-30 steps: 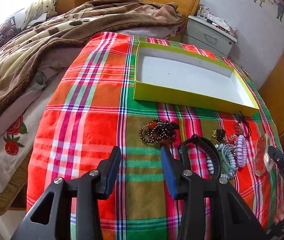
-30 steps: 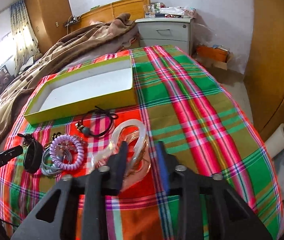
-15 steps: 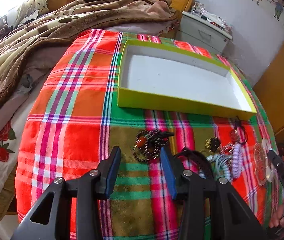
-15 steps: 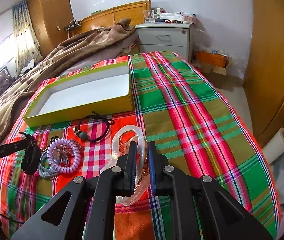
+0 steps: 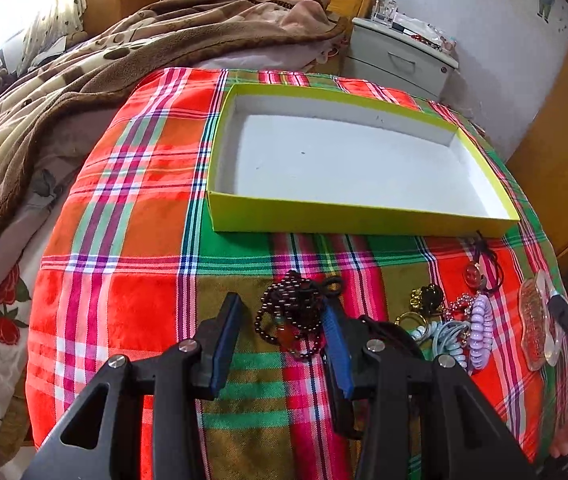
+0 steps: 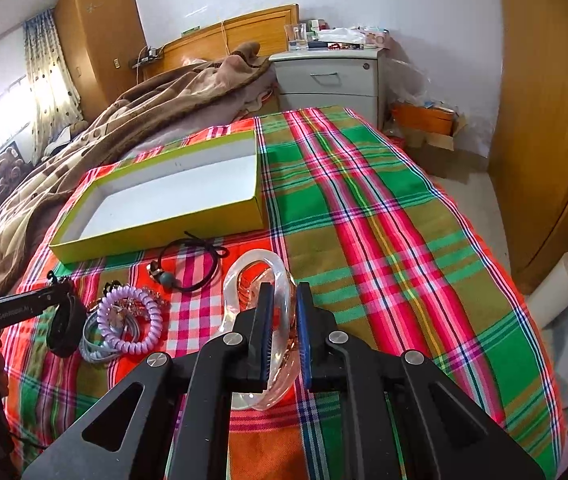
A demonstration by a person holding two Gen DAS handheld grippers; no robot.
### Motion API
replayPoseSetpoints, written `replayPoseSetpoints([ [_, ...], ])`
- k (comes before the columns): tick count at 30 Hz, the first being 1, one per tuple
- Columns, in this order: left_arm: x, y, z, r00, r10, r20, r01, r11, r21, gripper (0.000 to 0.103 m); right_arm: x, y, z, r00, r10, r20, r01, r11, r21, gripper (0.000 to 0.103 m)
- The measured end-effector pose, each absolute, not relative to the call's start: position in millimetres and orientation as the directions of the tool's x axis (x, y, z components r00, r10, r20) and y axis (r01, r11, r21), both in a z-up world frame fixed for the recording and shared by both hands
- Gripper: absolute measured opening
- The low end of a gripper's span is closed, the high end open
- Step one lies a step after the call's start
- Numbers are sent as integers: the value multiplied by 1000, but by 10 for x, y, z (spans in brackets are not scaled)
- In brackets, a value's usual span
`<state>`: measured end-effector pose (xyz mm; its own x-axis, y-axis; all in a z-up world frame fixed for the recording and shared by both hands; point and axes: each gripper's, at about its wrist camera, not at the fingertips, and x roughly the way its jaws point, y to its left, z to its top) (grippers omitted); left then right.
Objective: Organize jewelry
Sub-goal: 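Carry the beaded bracelet into the box with the left gripper while the right gripper carries the claw clip in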
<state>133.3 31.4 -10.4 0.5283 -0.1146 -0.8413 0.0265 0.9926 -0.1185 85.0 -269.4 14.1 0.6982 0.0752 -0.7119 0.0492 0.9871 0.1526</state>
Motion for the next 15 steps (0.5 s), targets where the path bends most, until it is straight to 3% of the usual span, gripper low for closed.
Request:
replayPoseSetpoints([
  [4, 1349, 325, -101, 522, -115, -845, 36, 993, -113, 30, 872, -2693, 182, 705, 79, -704, 49, 986, 160, 8],
  [15, 1323, 439, 31, 540, -124, -832, 19, 991, -136, 27, 937, -2696, 290, 720, 87, -689, 43, 985, 169, 8],
])
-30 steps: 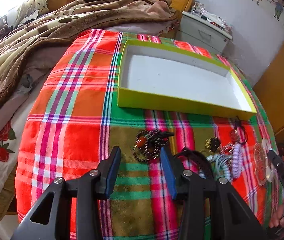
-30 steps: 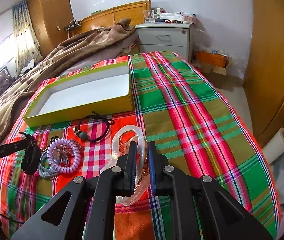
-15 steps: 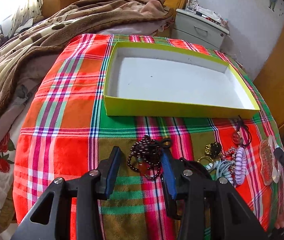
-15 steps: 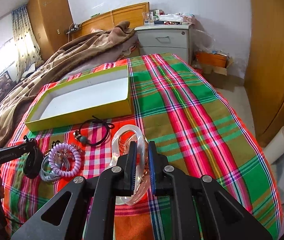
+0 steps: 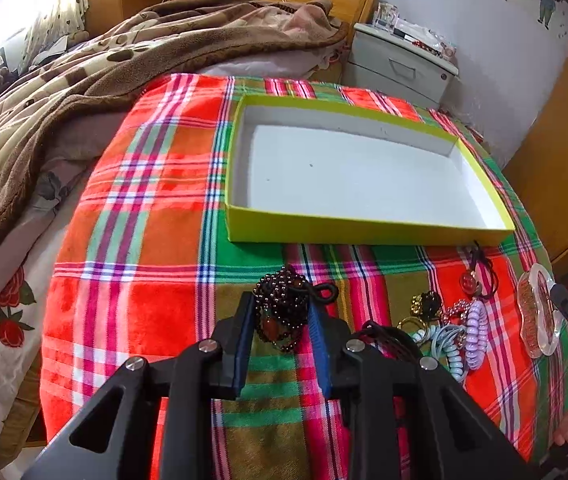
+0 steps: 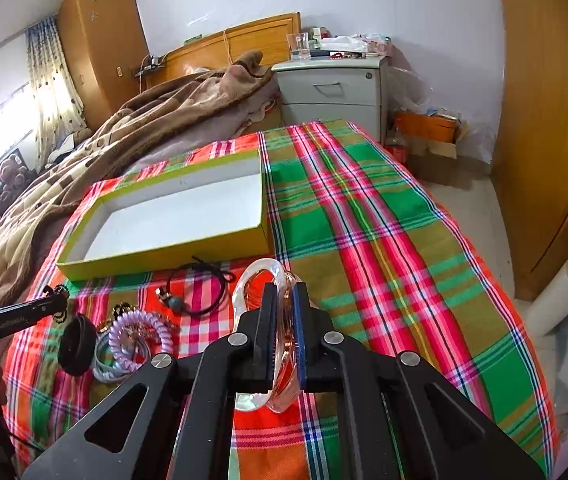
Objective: Organize jewelry
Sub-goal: 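Carry the beaded bracelet into the box with the left gripper while the right gripper carries the claw clip in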
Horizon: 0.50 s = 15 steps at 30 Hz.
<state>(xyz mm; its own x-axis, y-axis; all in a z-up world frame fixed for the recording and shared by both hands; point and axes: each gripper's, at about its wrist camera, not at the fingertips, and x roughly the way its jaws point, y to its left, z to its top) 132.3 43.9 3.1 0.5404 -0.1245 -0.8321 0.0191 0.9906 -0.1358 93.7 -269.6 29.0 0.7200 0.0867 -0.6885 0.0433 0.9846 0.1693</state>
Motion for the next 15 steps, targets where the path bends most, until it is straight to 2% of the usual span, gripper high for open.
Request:
replayPoseSetpoints([
  [15, 1590, 531, 424, 596, -133, -792, 15, 988, -155, 28, 1383, -2591, 659, 765, 137, -630, -23, 982, 186, 8],
])
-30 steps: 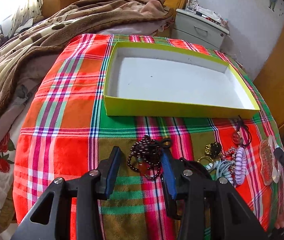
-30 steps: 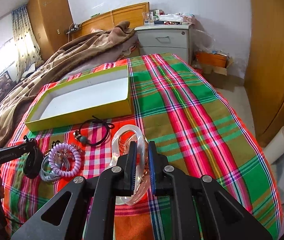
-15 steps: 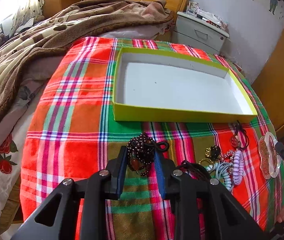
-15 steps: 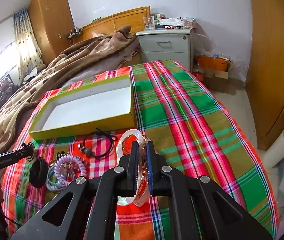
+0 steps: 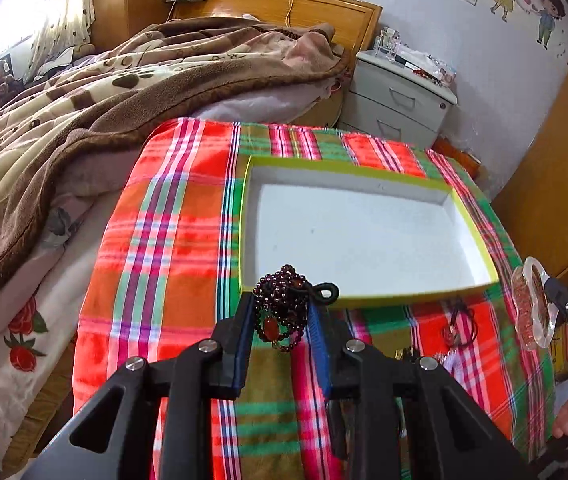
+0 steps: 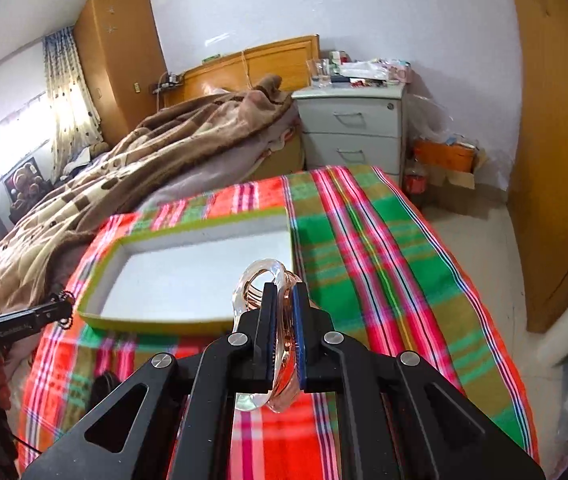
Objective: Organize jewelry
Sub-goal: 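Carry the beaded bracelet into the box with the left gripper while the right gripper carries the claw clip in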
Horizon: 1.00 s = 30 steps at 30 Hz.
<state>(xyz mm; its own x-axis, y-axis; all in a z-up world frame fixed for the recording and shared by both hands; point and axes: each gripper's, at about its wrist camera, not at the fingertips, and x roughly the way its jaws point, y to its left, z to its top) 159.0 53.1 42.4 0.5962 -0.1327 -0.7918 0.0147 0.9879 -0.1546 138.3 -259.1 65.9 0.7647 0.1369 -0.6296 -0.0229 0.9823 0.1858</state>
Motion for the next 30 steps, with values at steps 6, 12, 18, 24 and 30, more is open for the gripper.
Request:
replayPoseSetpoints([
  [6, 1893, 487, 439, 594, -148, -790, 21, 985, -169, 28, 1736, -2529, 646, 754, 156, -638, -43, 981, 188, 8],
  [12, 2198, 443, 382, 579, -159, -800, 30, 984, -175, 28, 2105, -2532, 528, 730, 174, -661, -44, 977, 209, 8],
  [18, 2484, 414, 293, 564, -161, -810, 25, 984, -178, 28, 2413, -2463, 398, 703, 180, -688, -52, 978, 203, 8],
  [24, 2704, 371, 150, 537, -166, -827, 27, 983, -180, 28, 2616, -2425, 301, 690, 165, -705, -52, 982, 179, 8],
  [30, 2811, 323, 76, 526, -163, -835, 38, 985, -169, 28, 2675, -2426, 314, 696, 166, -698, -54, 982, 180, 8],
])
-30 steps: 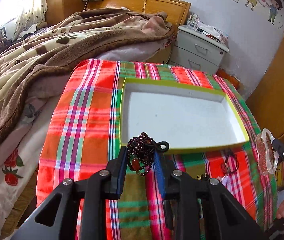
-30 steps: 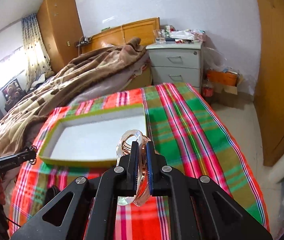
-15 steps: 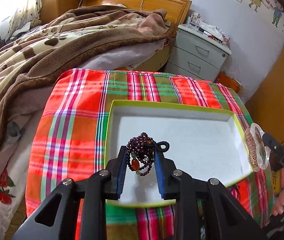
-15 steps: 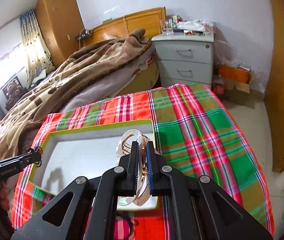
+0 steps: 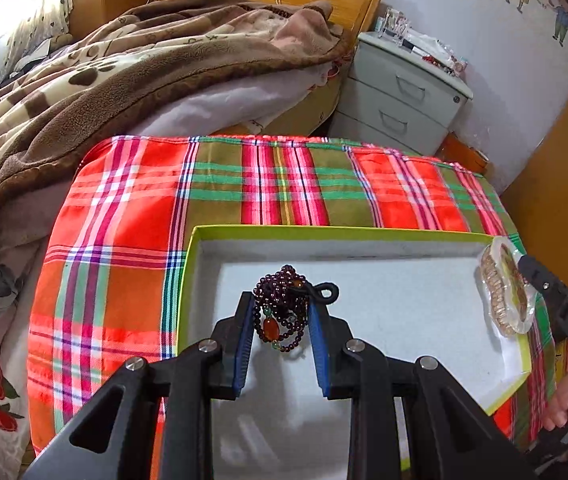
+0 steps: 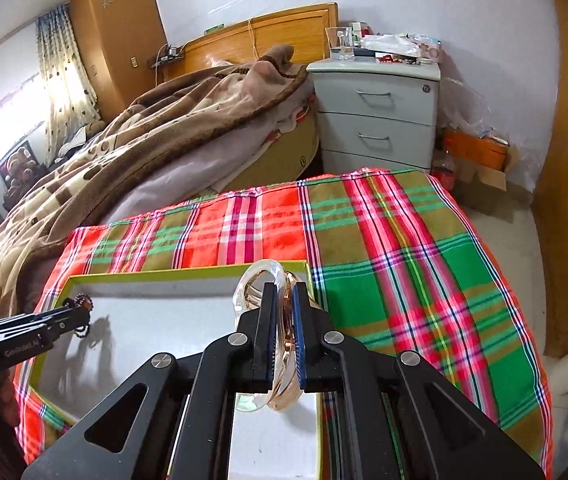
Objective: Organize jewelry
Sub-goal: 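Carry the beaded bracelet into the box with the left gripper while the right gripper carries the claw clip in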
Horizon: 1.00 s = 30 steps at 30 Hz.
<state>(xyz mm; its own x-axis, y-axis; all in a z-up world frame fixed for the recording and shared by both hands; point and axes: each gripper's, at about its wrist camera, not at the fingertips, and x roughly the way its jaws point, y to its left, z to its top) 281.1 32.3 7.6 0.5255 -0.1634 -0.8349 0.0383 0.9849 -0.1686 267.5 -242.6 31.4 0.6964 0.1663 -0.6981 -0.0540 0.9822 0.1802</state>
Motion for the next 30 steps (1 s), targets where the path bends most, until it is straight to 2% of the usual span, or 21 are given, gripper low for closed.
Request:
replayPoseSetpoints([
  [12, 2872, 295, -53, 512, -144, -847, 24, 988, -153, 28, 2784, -2221, 253, 685, 179, -706, -105, 984, 147, 8],
  [30, 2884, 275, -73, 516, -120, -848, 18, 992, -129, 30, 2778, -2141, 179, 705, 121, -699, -109, 992, 62, 9],
])
